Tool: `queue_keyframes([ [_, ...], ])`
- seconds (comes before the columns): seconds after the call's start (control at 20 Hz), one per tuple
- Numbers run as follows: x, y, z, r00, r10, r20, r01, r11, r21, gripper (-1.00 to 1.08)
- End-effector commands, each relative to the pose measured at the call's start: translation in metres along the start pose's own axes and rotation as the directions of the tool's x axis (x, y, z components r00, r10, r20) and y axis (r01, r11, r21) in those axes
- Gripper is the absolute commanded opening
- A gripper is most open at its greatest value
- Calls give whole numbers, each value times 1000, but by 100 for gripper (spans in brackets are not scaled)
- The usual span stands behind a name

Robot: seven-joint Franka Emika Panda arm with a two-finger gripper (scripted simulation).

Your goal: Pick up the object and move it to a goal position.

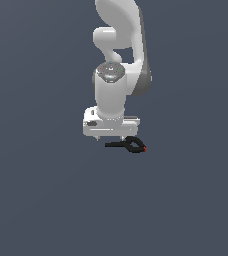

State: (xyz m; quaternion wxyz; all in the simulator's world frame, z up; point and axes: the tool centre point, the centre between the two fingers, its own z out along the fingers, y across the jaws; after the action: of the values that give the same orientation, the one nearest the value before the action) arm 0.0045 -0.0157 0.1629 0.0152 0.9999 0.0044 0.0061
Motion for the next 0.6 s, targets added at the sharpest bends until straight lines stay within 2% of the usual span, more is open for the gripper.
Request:
queue_keyframes([
  [0.0, 0, 0, 0, 1000, 0, 0, 0, 1000, 0, 28],
  [0.55, 2, 3, 1, 1000, -5, -1, 5, 1000, 10, 28],
])
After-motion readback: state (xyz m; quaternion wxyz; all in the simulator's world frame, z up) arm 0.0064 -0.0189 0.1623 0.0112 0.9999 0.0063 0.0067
